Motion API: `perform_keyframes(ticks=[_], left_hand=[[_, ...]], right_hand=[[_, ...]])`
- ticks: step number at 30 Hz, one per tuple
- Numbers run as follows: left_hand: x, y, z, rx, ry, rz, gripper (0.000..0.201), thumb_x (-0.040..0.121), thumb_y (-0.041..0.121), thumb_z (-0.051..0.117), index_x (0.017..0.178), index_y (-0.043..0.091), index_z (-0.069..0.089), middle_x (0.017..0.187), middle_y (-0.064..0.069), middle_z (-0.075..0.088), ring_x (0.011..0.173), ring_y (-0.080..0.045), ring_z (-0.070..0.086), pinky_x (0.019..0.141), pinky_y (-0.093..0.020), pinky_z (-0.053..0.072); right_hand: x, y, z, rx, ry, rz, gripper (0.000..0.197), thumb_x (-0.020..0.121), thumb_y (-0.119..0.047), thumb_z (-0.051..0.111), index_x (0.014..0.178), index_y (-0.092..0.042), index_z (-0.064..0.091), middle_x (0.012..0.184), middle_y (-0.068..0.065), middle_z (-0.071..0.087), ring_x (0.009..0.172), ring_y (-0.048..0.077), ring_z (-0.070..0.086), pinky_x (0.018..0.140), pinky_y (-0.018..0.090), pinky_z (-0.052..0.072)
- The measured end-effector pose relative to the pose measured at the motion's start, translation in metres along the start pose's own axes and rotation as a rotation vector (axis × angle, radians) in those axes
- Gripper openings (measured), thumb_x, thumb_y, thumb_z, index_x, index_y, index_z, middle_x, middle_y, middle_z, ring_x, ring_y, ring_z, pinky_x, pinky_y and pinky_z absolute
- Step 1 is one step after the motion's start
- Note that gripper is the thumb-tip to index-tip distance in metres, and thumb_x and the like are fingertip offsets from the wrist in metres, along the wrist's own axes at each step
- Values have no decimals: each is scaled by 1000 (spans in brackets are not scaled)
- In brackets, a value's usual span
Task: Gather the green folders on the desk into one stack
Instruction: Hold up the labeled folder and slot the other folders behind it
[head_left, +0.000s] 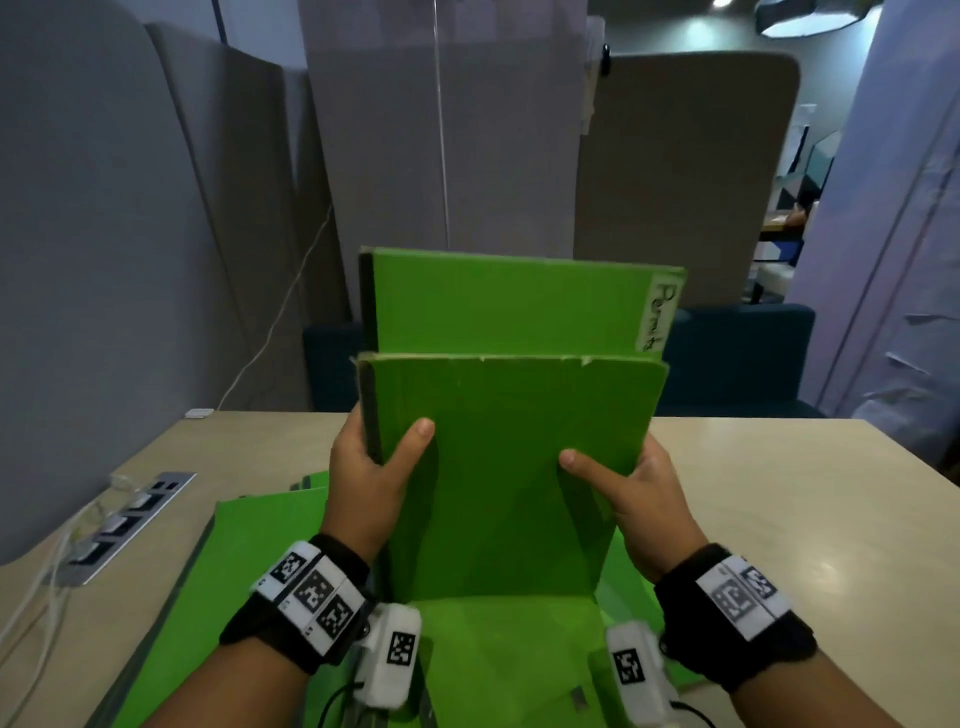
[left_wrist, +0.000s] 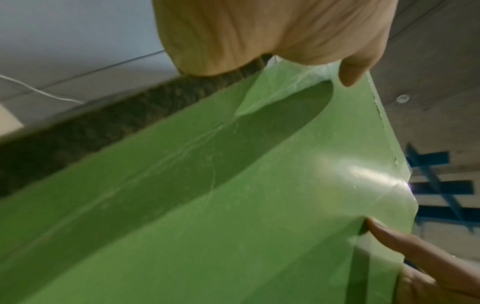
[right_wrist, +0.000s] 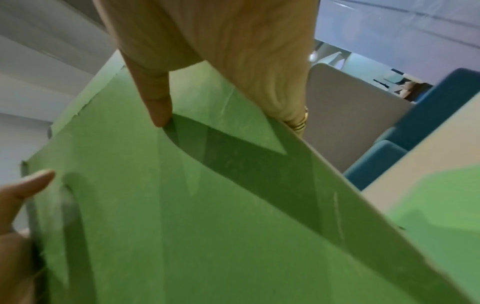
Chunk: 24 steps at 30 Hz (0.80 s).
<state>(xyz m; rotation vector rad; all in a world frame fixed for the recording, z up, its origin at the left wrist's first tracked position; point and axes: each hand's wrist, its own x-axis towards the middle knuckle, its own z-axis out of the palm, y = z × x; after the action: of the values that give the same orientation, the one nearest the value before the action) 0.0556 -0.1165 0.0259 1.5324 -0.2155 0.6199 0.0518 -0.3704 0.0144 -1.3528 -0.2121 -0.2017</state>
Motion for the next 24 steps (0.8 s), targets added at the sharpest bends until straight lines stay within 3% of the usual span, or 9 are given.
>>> perform_keyframes(ticks=[3,8,11,14,17,19,21,24], left_hand=[[-15,-23,1,3,31,-142,34,77,44,70,108,34,63,94,14,77,97,-10,74,69,-22,61],[-18,-26,-1,12,-8,-197,33,78,40,67,109,31,63,98,8,76,93,-6,74,64,-19,59],[-10,-11,1,-17,-30,-165,37,74,34,72,110,31,61,103,6,74,92,-5,74,64,-20,60],[8,12,0,-38,-25,-96,49,68,31,81,113,27,63,108,0,76,96,-13,75,75,-31,62],[12,20,-1,-20,-33,-62,43,67,31,82,107,25,67,102,3,79,96,-17,76,81,-40,62],[8,21,-4,0,6,-29,40,67,32,82,103,24,68,99,2,79,94,-18,76,81,-41,62],[7,23,-11,20,50,14,38,67,32,82,101,22,69,96,2,79,90,-16,77,76,-37,63],[7,41,-34,63,95,65,32,68,31,80,96,21,70,81,21,77,72,3,73,65,-19,61]], right_hand=[[-6,22,-1,-42,18,74,61,71,-23,83,126,-26,58,118,2,76,105,22,74,79,39,63],[-3,24,-4,-44,-10,87,60,74,-19,81,129,-23,56,120,4,75,106,22,74,80,41,63],[-2,21,-8,-81,-29,87,60,74,-21,81,128,-24,56,121,3,74,107,21,74,81,39,63],[-2,18,-10,-133,-49,93,58,75,-22,80,127,-27,56,122,0,74,104,14,74,78,31,62],[-5,16,-13,-173,-68,94,56,83,-19,78,131,-28,53,125,-2,72,106,9,73,78,28,61],[-9,14,-14,-271,-124,75,52,90,-16,75,133,-31,49,125,-9,69,103,-2,70,77,20,59],[-12,14,-17,-471,-195,72,45,94,-20,72,129,-31,46,119,-16,64,98,-10,67,74,14,56],[-14,27,-34,-684,-212,121,35,92,-31,75,116,-29,50,113,-7,61,97,13,65,81,32,59]])
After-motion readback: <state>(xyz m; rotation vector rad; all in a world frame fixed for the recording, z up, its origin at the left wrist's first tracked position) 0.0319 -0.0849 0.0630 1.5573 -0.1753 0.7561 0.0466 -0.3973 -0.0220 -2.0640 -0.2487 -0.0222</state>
